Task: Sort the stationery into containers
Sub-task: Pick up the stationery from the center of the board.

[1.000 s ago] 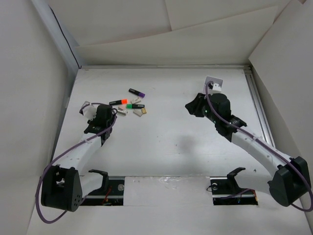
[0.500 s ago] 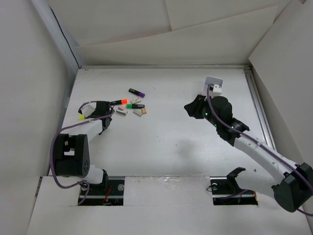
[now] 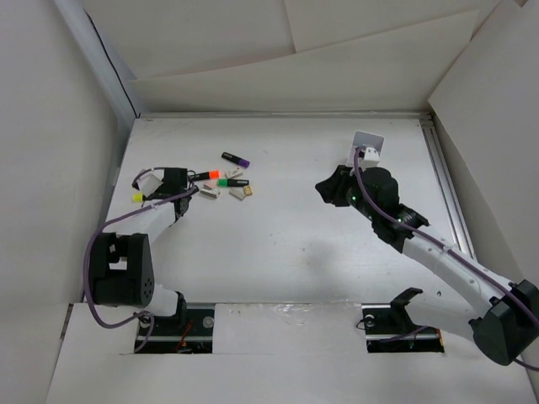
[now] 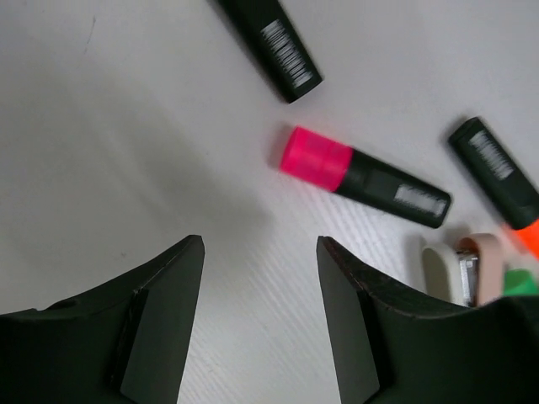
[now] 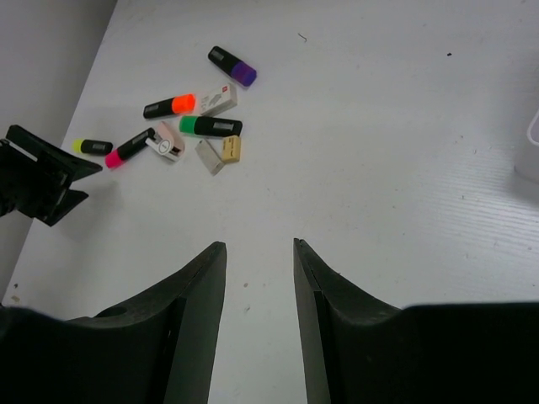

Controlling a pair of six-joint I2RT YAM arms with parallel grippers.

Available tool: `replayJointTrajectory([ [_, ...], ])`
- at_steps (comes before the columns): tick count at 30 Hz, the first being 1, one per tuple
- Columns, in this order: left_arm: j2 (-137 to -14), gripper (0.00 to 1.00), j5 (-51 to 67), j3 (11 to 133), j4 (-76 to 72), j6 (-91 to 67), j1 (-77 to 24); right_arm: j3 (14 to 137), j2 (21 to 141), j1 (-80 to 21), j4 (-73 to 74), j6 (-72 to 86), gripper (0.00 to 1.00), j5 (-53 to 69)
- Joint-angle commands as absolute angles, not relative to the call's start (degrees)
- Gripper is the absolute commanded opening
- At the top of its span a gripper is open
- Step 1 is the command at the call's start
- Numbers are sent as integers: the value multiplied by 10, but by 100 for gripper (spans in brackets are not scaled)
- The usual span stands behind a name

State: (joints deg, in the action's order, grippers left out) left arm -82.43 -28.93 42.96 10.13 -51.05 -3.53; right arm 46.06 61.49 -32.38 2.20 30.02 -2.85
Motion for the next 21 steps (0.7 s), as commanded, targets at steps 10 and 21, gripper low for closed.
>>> replayJointTrajectory([
  [10, -836, 54, -306, 512, 138, -555, -8, 462, 608, -332, 10, 287, 44, -40],
  [21, -858, 55, -226, 502, 97, -607, 88, 468, 613, -332, 10, 287, 44, -35],
])
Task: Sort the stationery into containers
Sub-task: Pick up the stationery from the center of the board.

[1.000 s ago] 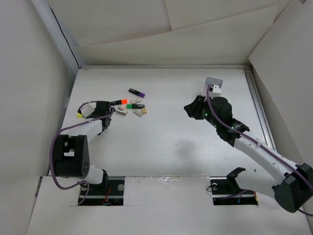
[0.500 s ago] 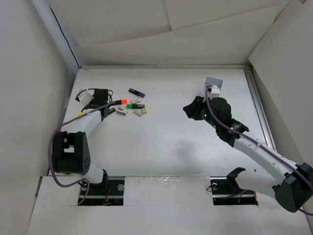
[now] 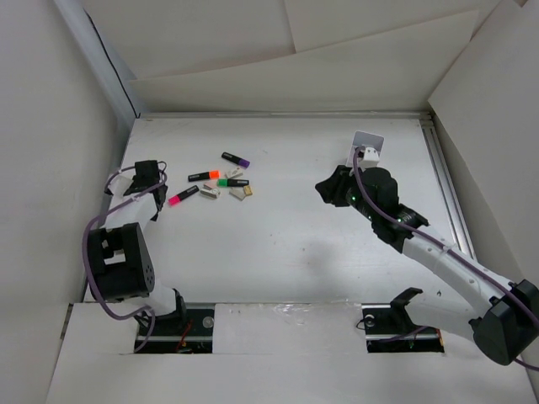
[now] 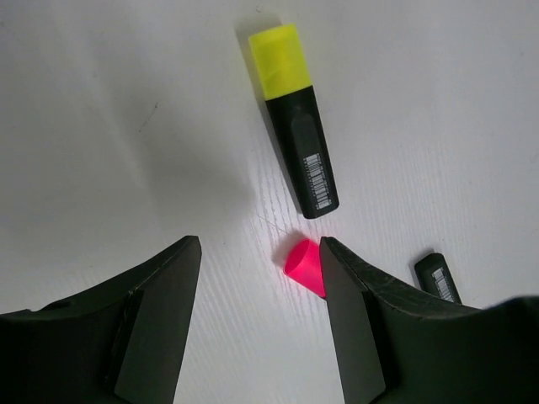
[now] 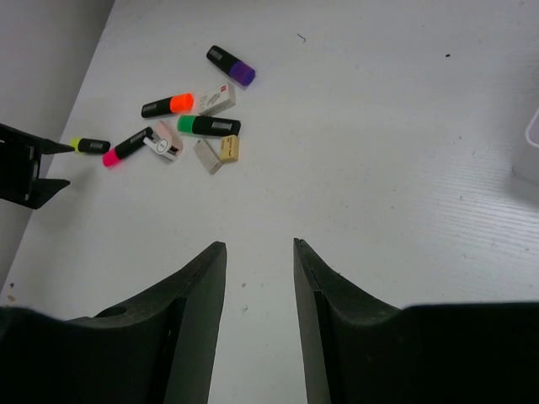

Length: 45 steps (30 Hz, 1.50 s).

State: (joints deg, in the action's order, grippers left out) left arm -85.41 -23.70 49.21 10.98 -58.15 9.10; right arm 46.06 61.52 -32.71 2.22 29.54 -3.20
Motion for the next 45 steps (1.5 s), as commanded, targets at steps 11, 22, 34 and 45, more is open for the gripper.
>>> replayJointTrajectory([
  [11, -964, 55, -266, 608, 156, -636, 88, 468, 624, -343, 10, 287, 44, -30],
  [22, -1029, 54, -299, 672, 205, -642, 88, 473, 635, -343, 10, 281, 44, -35],
  [34, -1082, 46, -305, 723, 233, -628, 88, 473, 635, -343, 10, 281, 44, -35],
  [45, -1098, 21, -299, 728, 242, -612, 88, 473, 613, -338, 10, 281, 45, -35],
])
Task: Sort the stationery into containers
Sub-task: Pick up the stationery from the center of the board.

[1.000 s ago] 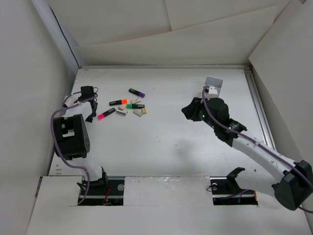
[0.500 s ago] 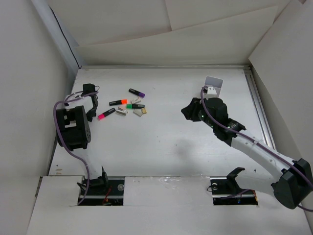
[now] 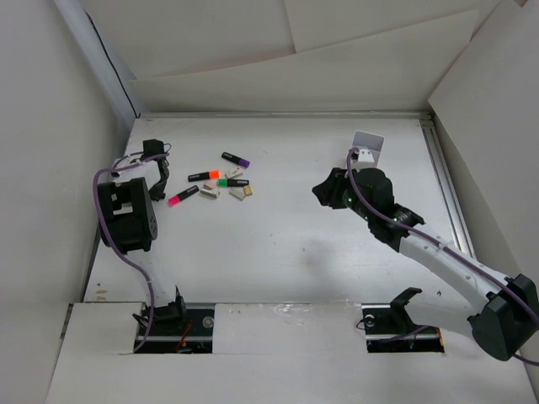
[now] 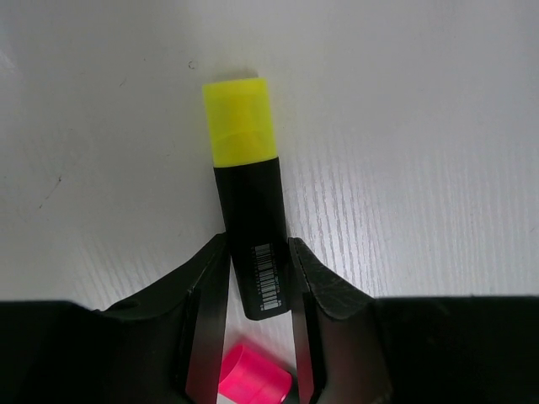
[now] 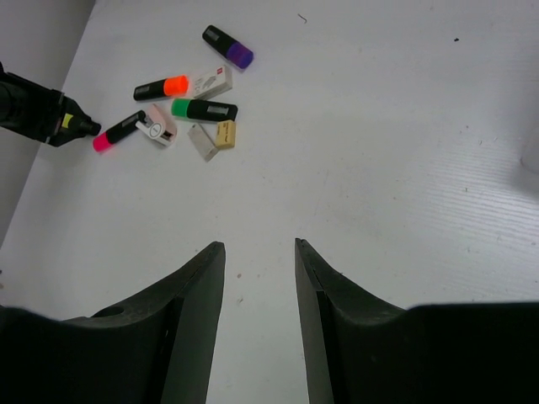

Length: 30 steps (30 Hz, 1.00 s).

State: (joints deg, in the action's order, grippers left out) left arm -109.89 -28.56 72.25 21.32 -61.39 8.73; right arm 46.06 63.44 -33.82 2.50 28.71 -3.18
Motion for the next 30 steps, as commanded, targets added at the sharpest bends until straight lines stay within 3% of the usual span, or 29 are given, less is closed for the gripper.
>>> replayJointTrajectory([
  [1, -1091, 21, -299, 728, 242, -606, 88, 473, 613, -338, 10, 281, 45, -35],
  [5, -1077, 5, -293, 708, 230, -600, 88, 468, 603, -338, 15, 281, 45, -35],
  [8, -1063, 0, -293, 703, 222, -595, 88, 468, 603, -332, 15, 281, 45, -35],
  [16, -925, 0, -287, 621, 159, -568, 56, 473, 619, -332, 15, 276, 45, -22],
  [24, -730, 0, -200, 436, 45, -540, 48, 478, 649, -321, 10, 270, 45, 17],
  [30, -579, 0, -92, 300, -108, -515, -11, 489, 683, -308, -2, 265, 56, 84],
])
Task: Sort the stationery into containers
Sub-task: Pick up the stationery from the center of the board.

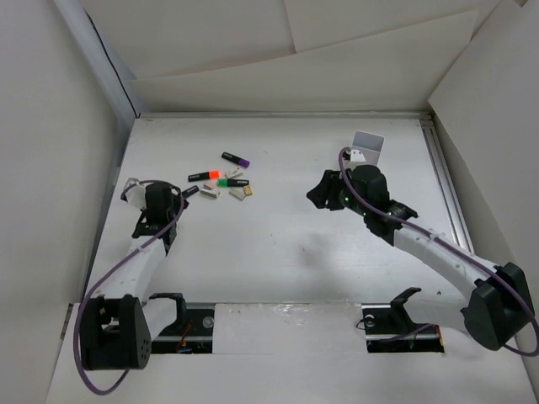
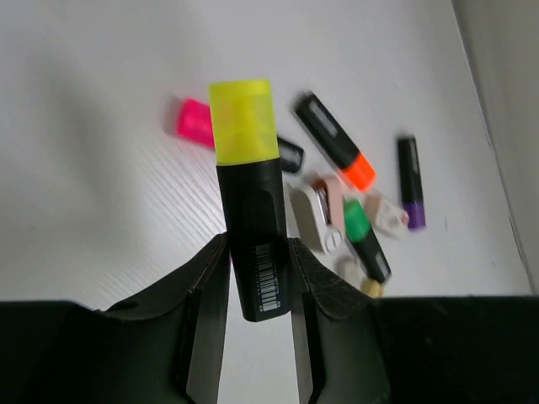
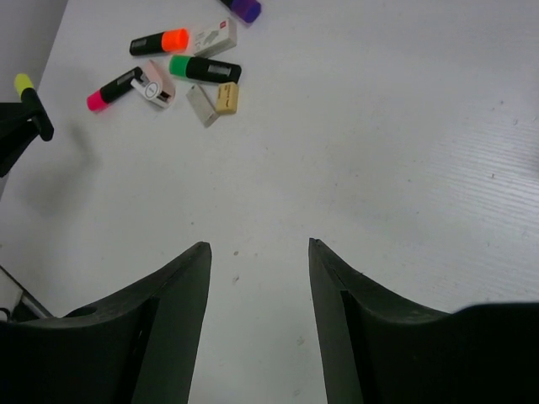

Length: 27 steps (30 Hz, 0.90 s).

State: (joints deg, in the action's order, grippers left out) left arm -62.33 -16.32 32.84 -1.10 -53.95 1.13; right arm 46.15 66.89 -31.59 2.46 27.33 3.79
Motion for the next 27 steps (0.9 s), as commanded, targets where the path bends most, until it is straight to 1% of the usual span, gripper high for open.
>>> replayJointTrajectory([
  [1, -571, 0, -75, 282, -117, -506, -18, 489, 689, -308, -2, 265, 56, 107],
  [2, -563, 0, -54, 273, -139, -506, -18, 496, 702, -308, -2, 271, 60, 119],
  [3, -558, 0, -3, 265, -155, -484, -18, 504, 708, -308, -7, 278, 61, 130],
  [4, -552, 0, 18, 258, -167, -477, -18, 504, 714, -308, -12, 278, 61, 154],
  [6, -552, 0, 65, 252, -198, -459, -18, 519, 735, -308, -25, 294, 64, 174],
  [7, -552, 0, 110, 246, -209, -447, -18, 526, 744, -308, -32, 294, 65, 187],
  [9, -552, 0, 148, 240, -238, -434, -25, 554, 774, -315, -32, 300, 67, 203],
  [10, -547, 0, 156, 235, -251, -434, -35, 564, 786, -315, -38, 305, 67, 211],
  [12, -547, 0, 156, 235, -287, -425, -87, 601, 808, -326, -38, 305, 68, 223],
  [14, -563, 0, 130, 246, -287, -408, -131, 623, 833, -326, -38, 305, 71, 230],
  [15, -571, 0, 122, 265, -287, -396, -177, 634, 841, -331, -38, 305, 71, 245],
  [18, -592, 0, 105, 280, -294, -361, -241, 666, 867, -339, -38, 305, 72, 251],
  [22, -613, 0, 143, 273, -345, -349, -249, 685, 881, -352, -38, 305, 76, 244],
  [25, -619, 0, 183, 261, -376, -344, -249, 707, 900, -352, -38, 299, 81, 237],
  [27, -619, 0, 192, 256, -388, -338, -249, 715, 913, -352, -38, 299, 82, 237],
])
